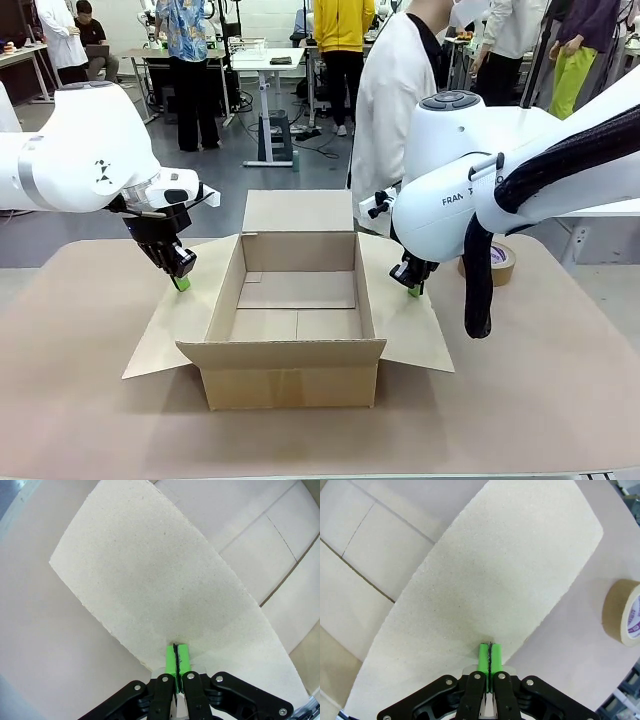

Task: Wrap the clocks to prevent damage.
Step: Once the human has placed the objects inside and stepped back, release both hands from the side flaps of the Package Box.

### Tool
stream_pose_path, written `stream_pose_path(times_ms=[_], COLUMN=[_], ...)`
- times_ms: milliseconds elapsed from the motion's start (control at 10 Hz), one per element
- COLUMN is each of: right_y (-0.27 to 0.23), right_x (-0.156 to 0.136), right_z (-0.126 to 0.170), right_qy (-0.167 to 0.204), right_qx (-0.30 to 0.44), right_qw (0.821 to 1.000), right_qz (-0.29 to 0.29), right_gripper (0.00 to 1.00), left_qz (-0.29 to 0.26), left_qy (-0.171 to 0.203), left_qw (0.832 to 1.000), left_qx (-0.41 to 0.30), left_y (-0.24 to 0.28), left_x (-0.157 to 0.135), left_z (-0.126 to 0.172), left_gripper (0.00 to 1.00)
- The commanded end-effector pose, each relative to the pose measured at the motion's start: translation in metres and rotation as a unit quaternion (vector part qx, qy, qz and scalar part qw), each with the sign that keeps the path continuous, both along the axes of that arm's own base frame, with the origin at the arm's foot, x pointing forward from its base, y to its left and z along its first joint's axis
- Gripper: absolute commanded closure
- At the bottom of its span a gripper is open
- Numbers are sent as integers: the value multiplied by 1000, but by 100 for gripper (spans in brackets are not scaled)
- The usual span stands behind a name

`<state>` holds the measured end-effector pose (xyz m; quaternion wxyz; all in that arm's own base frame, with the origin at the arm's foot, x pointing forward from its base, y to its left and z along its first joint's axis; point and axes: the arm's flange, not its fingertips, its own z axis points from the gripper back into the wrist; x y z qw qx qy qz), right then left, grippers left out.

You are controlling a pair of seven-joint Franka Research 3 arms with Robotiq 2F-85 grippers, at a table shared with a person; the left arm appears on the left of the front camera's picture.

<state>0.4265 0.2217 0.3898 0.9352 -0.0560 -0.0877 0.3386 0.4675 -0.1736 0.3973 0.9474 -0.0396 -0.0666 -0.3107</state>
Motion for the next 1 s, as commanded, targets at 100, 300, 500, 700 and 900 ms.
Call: stream_pose_path(times_ms=[100, 300, 500, 700, 900], right_y=[1, 1, 1, 1, 1], right_x=[0, 0, 0, 0, 0], right_z=[-1, -1, -1, -1, -1], right_qy=[-1, -1, -1, -1, -1], right_qx=[-3, -3, -3, -3, -3], right_qw=[1000, 1000, 1000, 1000, 1000], right_qz=[4, 4, 4, 4, 4], right_gripper=[96, 96, 96, 96, 96], left_qz=[0, 0, 0, 0, 0], left_qy=[2, 2, 2, 2, 2], left_qw=[1000, 1000, 1000, 1000, 1000], left_qx=[1, 1, 1, 1, 1], left_y=[1, 1, 1, 1, 1], left_x=[0, 0, 0, 0, 0], left_z=[-1, -1, -1, -1, -1], left_gripper=[95, 95, 95, 95, 95])
